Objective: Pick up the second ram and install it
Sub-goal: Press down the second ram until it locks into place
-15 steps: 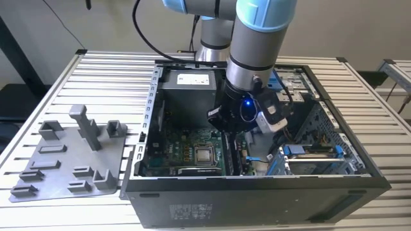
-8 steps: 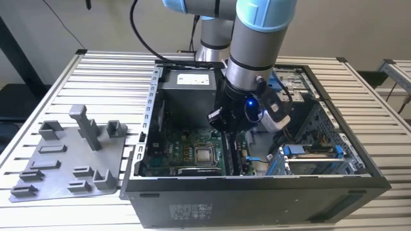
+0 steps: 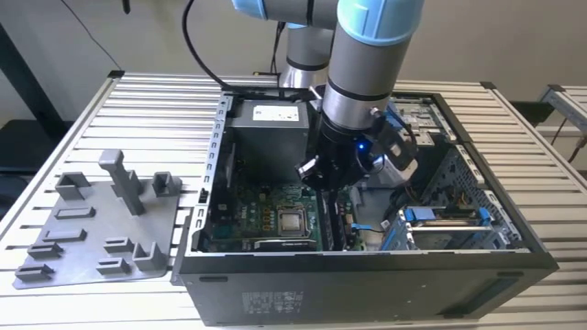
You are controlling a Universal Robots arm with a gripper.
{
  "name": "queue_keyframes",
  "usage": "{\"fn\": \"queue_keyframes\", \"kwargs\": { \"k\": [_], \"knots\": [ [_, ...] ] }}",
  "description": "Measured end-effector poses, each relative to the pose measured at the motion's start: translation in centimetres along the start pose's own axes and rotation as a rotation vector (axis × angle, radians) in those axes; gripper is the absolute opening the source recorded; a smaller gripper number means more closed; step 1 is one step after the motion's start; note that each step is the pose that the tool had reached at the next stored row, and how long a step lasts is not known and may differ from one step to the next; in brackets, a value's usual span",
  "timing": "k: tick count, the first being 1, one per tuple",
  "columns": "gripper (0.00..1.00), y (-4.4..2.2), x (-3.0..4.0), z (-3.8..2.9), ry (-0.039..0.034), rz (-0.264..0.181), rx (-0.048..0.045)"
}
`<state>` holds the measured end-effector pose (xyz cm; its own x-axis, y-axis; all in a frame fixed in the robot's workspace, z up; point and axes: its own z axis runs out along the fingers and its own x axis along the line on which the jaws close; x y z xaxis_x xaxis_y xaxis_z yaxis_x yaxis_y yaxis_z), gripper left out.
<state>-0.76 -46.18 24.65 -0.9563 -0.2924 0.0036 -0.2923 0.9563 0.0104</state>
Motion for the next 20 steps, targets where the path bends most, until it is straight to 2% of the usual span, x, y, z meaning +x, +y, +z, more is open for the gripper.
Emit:
{"fn": "queue_keyframes", "kwargs": {
  "k": [20],
  "knots": [
    [0.11, 0.00, 0.01, 0.08, 0.0038, -0.362, 0.0019]
  ]
}}
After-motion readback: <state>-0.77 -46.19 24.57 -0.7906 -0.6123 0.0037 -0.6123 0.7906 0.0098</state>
